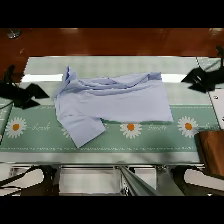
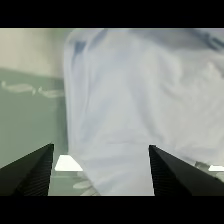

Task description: Fold the shirts.

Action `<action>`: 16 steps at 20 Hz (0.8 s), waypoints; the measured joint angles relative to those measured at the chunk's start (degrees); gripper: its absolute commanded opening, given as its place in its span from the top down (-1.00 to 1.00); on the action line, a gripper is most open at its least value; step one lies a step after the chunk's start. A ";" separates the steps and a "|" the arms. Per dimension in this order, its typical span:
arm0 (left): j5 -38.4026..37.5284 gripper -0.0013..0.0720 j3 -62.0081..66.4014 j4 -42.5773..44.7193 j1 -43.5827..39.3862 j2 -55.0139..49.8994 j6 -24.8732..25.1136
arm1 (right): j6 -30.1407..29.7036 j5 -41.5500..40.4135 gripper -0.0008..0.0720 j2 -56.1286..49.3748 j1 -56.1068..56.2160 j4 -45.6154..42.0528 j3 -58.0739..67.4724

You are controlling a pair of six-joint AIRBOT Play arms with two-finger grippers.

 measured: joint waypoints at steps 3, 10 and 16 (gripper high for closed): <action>1.20 -0.95 -10.45 -2.47 4.74 4.59 1.79 | -2.16 -5.33 -0.75 11.74 -4.81 2.45 -18.58; 3.82 -0.95 -22.91 -10.86 9.11 8.33 4.81 | -4.98 -10.97 -0.74 26.32 -7.89 9.16 -41.24; 4.44 -0.95 -24.65 -11.82 8.79 8.63 6.29 | -5.62 -11.76 -0.74 28.13 -8.20 10.62 -44.06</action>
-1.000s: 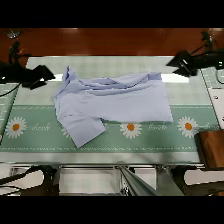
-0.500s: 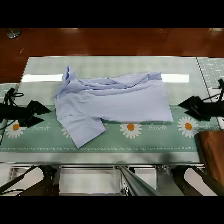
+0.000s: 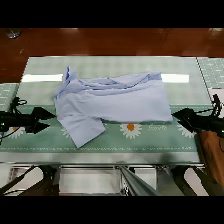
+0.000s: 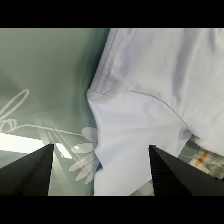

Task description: Fold the shirts.

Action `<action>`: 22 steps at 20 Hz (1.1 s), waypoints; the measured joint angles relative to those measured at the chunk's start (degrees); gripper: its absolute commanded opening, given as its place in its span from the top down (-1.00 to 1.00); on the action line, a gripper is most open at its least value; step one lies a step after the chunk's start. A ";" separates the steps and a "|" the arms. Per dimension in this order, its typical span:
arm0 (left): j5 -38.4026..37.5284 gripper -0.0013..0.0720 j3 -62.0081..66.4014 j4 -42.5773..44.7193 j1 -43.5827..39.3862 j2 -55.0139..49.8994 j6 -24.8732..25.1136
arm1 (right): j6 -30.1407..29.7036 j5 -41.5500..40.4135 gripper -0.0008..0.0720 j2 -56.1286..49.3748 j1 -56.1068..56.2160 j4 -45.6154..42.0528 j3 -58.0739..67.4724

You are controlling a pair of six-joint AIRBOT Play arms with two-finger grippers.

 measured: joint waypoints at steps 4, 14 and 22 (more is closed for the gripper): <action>3.58 -0.95 -0.59 -1.57 -3.54 -1.33 0.90 | -0.11 0.13 -0.74 0.22 0.00 0.15 -0.33; 12.76 -0.94 -0.70 -9.57 -9.49 -6.36 1.57 | -0.59 1.95 -0.74 0.24 0.00 0.22 -0.44; 13.94 0.85 4.20 -12.57 -15.19 -8.07 2.78 | 5.31 -0.90 -0.74 -0.04 -0.13 -7.78 1.31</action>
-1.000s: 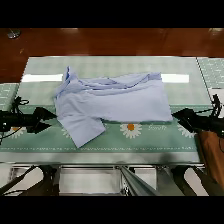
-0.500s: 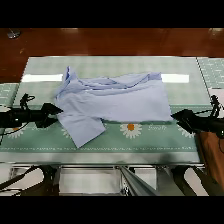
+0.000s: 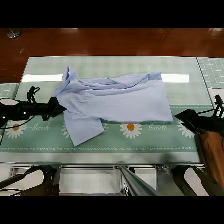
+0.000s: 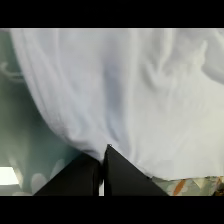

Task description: Fold the shirts.

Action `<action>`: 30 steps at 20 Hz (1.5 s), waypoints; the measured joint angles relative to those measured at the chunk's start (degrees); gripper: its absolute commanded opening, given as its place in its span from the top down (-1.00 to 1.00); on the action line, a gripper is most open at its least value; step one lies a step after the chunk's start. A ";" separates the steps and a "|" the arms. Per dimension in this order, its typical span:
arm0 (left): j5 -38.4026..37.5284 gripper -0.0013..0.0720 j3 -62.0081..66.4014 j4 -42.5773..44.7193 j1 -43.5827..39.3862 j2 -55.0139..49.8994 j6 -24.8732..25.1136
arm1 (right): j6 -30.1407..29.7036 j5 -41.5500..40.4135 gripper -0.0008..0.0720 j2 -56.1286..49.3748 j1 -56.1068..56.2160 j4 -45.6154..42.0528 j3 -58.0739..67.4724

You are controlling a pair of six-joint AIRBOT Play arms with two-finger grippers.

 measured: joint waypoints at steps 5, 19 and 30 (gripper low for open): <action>-2.25 0.85 3.96 -0.44 -0.83 -0.13 1.36 | 5.27 -0.90 -0.74 -5.33 0.31 -2.34 0.33; -3.63 0.85 5.92 -1.77 -3.54 -0.15 1.75 | 0.92 -6.47 0.93 -28.33 12.00 12.26 12.74; -8.02 0.86 50.88 -3.85 -3.10 5.51 1.53 | 5.70 9.75 0.92 -19.10 17.31 6.14 63.21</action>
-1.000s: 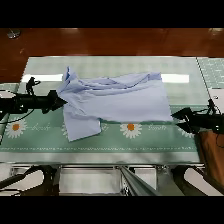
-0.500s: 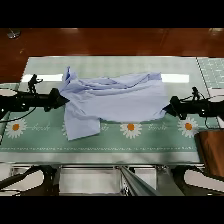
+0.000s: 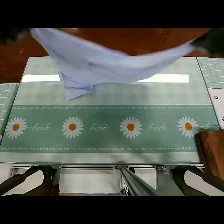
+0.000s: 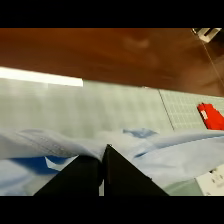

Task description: Fold the shirts.

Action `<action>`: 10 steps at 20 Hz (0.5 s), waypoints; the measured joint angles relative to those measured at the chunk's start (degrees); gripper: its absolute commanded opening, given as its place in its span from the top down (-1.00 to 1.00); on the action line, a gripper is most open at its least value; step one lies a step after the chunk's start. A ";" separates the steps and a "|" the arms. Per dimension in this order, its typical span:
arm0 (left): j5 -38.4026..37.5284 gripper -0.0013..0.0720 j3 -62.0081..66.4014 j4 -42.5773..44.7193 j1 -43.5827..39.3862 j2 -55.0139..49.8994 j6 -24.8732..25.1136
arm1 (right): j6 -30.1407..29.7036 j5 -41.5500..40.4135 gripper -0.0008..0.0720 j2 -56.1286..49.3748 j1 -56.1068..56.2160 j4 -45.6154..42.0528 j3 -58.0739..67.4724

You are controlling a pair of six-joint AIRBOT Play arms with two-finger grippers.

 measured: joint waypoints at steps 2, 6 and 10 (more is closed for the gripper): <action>-1.73 0.86 8.59 6.91 0.52 2.78 -1.81 | 1.16 2.25 0.92 5.11 0.07 -3.13 7.39; -4.44 0.86 16.83 21.77 1.09 12.76 -5.42 | 3.76 3.98 0.92 17.84 0.17 -13.14 13.55; -6.67 0.86 19.12 35.45 1.25 24.37 -6.95 | 6.25 5.40 0.92 28.33 0.17 -19.98 15.17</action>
